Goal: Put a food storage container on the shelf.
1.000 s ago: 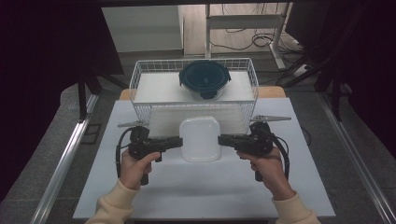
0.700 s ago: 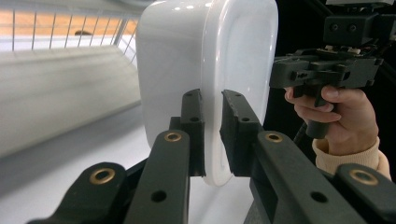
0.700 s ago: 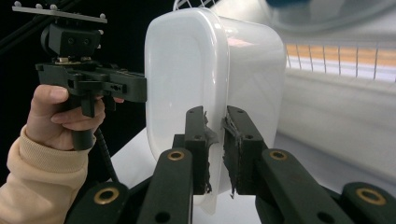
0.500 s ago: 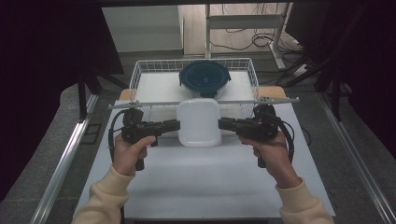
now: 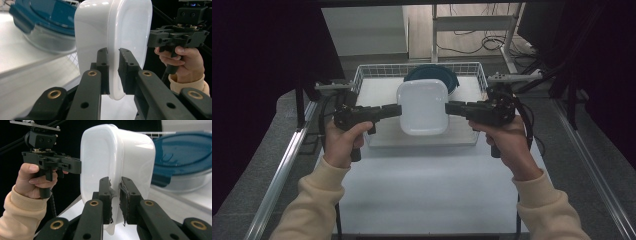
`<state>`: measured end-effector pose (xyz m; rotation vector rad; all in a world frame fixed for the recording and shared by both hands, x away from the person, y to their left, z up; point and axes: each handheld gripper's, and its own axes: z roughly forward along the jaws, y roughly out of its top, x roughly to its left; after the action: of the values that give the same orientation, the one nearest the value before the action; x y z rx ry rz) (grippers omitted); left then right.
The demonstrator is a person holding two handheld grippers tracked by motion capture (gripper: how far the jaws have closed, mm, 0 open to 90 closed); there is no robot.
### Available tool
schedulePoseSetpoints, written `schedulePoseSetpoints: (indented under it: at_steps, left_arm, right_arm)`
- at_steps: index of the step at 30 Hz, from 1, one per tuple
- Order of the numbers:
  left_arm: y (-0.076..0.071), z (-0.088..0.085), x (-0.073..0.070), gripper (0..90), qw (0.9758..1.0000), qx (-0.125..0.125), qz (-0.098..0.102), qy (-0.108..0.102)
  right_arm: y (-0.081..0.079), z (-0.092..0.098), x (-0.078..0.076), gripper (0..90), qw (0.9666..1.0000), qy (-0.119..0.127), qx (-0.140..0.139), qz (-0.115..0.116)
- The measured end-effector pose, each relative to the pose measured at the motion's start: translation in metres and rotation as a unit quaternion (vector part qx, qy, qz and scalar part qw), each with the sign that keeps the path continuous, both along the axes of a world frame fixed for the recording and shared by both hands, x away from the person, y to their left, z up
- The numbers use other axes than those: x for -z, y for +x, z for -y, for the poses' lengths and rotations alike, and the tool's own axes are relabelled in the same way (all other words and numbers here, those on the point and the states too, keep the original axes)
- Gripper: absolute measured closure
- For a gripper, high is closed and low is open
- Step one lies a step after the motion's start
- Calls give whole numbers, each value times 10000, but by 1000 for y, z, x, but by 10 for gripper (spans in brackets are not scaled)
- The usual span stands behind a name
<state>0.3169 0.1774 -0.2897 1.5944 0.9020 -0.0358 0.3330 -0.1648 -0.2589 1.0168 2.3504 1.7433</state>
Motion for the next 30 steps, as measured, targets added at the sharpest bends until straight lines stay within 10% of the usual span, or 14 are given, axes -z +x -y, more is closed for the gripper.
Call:
schedulePoseSetpoints:
  at_steps: [19, 30]
  left_arm:
    - [38, 2, -63, 797, 10000, 7, 53, 39]
    - [73, 3, -60, 797, 9994, -12, -340, -2]
  right_arm:
    - [35, 1, -61, 796, 9999, 98, 25, 77]
    - [73, 3, -59, 796, 9995, 132, 67, -268]
